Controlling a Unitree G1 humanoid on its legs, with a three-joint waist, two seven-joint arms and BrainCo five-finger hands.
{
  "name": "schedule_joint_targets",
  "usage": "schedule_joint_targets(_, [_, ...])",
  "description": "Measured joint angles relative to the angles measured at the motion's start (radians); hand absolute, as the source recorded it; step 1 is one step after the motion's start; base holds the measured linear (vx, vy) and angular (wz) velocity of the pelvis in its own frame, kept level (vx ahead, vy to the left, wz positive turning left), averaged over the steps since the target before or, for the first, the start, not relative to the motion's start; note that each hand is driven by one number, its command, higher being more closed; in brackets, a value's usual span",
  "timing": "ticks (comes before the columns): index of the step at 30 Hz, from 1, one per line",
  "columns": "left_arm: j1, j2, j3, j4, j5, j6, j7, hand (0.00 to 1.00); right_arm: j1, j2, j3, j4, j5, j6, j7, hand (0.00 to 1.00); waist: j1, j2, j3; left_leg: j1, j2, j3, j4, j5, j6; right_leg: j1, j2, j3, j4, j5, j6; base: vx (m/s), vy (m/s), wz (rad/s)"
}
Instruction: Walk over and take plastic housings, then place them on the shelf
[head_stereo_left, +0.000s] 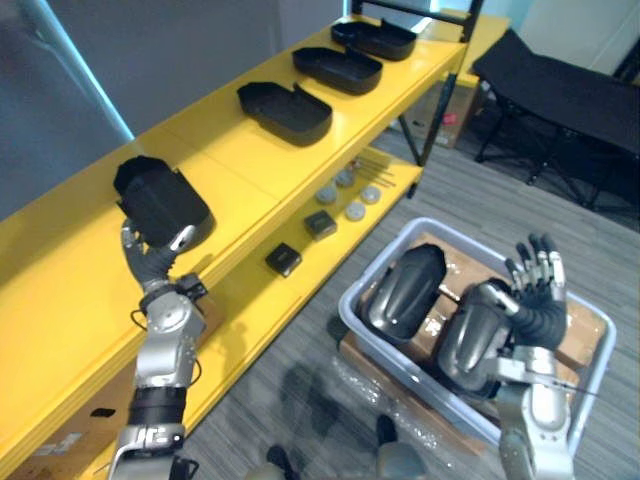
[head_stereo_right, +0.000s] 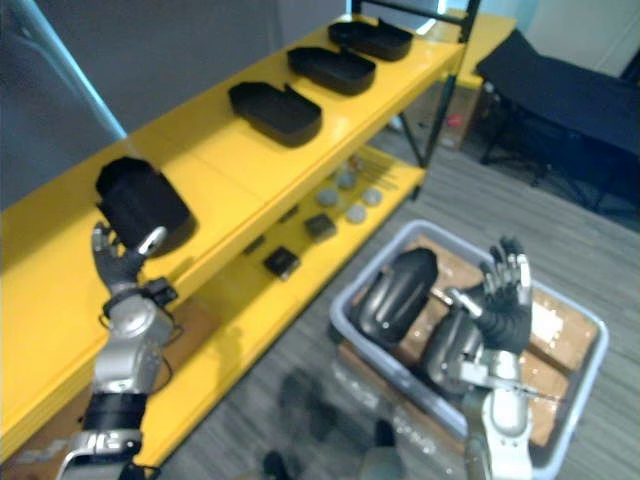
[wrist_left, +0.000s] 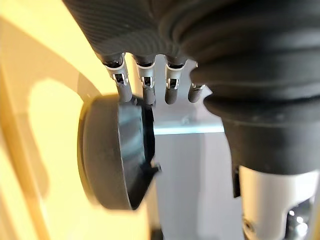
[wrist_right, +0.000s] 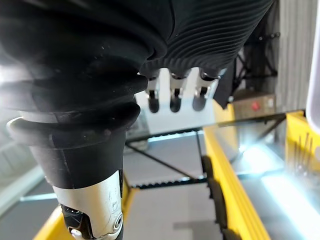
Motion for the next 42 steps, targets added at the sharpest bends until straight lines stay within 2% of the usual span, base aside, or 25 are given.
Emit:
schedule_joint_targets(7, [-0.045,0.000,0.011,-0.046,0.151,-0.013,0.198,0.00,0.008,0.020,0.024,0.000,0.001,-0.027,-0.001,0.00,-0.013,-0.013,0.039,-0.003,0.001,0.012,0.000,-0.001,0.001,-0.013,0.000,0.011,0.004,0.001,0.000,-0.01,0.002,-0.04])
schedule_joint_targets(10, [-0.045,-0.005,0.013,-0.109,0.156,-0.056,0.256,0.00,0.026,0.037,0.043,0.000,0.001,-0.027,-0.006,0.00,-0.016,-0.016,0.040,-0.004,0.001,0.014,0.000,-0.003,0.003,-0.012,0.001,0.012,0.004,0.001,0.000,0.00,0.000,0.00])
schedule_joint_targets(13, [-0.045,-0.033,0.029,-0.154,0.193,-0.065,0.283,0.00,0.037,0.049,0.062,0.000,-0.001,-0.028,-0.008,0.00,-0.016,-0.016,0.040,-0.004,0.001,0.014,0.000,-0.005,0.005,-0.012,0.001,0.012,0.005,0.001,0.000,0.00,0.000,0.00])
schedule_joint_targets(15, [-0.042,-0.047,0.044,-0.153,0.188,-0.059,0.281,0.00,0.038,0.054,0.062,0.000,-0.001,-0.028,-0.008,0.00,-0.016,-0.016,0.040,-0.004,0.001,0.014,0.000,-0.006,0.005,-0.012,0.001,0.012,0.005,0.001,0.000,0.00,0.000,0.00])
schedule_joint_targets(18, [-0.021,-0.053,0.043,-0.145,0.175,-0.036,0.242,0.00,0.040,0.054,0.062,0.000,-0.001,-0.028,-0.007,0.00,-0.016,-0.018,0.042,-0.004,0.001,0.014,0.002,-0.006,0.005,-0.012,0.001,0.012,0.007,0.000,-0.002,0.00,0.000,0.00])
schedule_joint_targets(22, [-0.018,-0.056,0.040,-0.123,0.103,-0.030,0.193,0.00,0.033,0.054,0.062,0.000,-0.001,-0.028,-0.008,0.00,-0.015,-0.023,0.081,-0.004,0.004,0.015,0.015,-0.009,0.006,-0.014,0.001,0.015,0.021,-0.006,-0.010,-0.05,0.007,-0.02])
schedule_joint_targets(28, [-0.017,-0.072,0.033,-0.069,0.063,-0.004,0.174,0.00,0.033,0.054,0.061,0.000,0.000,-0.028,-0.007,0.00,-0.019,-0.021,0.090,-0.016,0.007,0.016,0.018,-0.009,0.006,-0.026,0.004,0.016,0.022,-0.004,-0.007,-0.01,0.000,0.00])
schedule_joint_targets(35, [-0.032,-0.061,0.031,-0.013,0.016,-0.007,0.131,0.00,0.033,0.052,0.060,-0.001,0.001,-0.028,-0.002,0.00,-0.019,-0.021,0.092,-0.036,0.014,0.016,0.049,-0.025,0.005,-0.035,0.006,0.020,0.026,-0.001,-0.004,0.00,0.000,0.00])
schedule_joint_targets(42, [-0.034,-0.032,0.031,0.010,-0.015,-0.016,0.124,0.00,0.037,0.052,0.061,-0.004,0.018,-0.028,0.001,0.00,-0.019,-0.021,0.092,-0.037,0.020,0.027,0.061,-0.031,0.005,-0.042,0.010,0.037,0.031,-0.001,-0.005,-0.03,0.013,-0.06])
